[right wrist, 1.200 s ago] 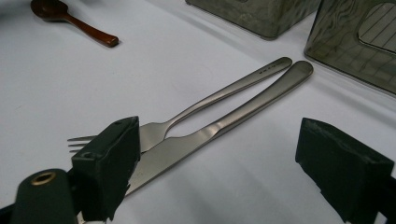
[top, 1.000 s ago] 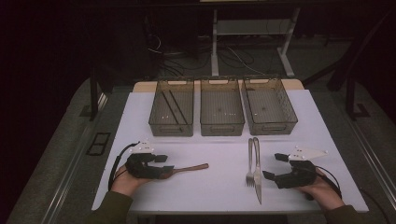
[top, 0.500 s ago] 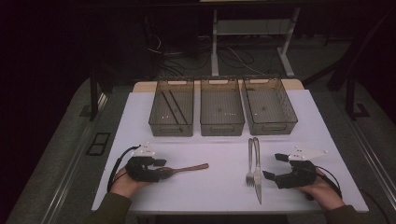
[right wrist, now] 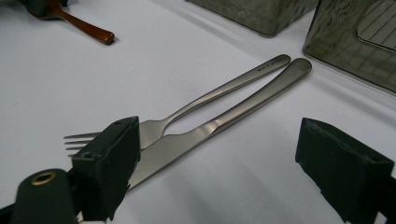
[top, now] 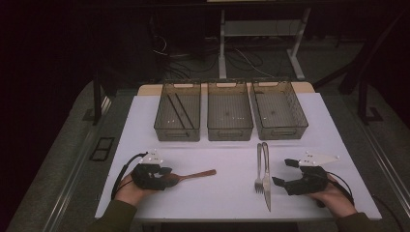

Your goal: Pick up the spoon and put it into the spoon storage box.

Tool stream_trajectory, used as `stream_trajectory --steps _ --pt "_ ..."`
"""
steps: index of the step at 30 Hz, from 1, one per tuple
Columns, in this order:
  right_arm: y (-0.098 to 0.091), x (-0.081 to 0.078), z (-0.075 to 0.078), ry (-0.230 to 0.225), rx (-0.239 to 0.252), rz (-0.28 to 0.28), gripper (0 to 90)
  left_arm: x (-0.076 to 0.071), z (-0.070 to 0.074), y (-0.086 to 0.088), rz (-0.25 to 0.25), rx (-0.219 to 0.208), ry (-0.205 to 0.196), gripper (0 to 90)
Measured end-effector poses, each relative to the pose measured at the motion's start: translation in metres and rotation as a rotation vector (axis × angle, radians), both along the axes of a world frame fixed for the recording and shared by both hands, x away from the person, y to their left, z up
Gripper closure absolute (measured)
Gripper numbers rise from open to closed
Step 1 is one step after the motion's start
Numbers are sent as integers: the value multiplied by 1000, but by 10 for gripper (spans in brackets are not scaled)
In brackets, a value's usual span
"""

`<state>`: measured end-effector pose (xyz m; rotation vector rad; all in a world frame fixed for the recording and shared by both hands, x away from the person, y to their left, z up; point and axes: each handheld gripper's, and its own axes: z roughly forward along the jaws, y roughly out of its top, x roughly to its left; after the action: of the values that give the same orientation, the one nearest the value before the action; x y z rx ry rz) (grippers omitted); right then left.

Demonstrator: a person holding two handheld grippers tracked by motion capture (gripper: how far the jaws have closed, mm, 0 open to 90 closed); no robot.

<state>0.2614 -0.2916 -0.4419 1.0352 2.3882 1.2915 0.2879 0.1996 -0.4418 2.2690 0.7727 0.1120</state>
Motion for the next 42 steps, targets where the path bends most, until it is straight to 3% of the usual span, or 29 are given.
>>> stream_trajectory --steps 16,23,31,38,42 --pt "0 0 -1 3 -5 1 133 -7 3 -3 -85 30 -1 606" --pt "1 0 -1 5 -7 1 133 -10 5 -2 -125 45 -6 690" --pt "1 0 -1 5 -7 3 133 -12 10 -6 -150 33 -6 800" --pt "1 0 -1 4 -5 3 133 -13 12 -10 -134 40 3 809" --pt "0 0 0 3 -5 4 134 -12 13 -13 -119 33 -20 810"
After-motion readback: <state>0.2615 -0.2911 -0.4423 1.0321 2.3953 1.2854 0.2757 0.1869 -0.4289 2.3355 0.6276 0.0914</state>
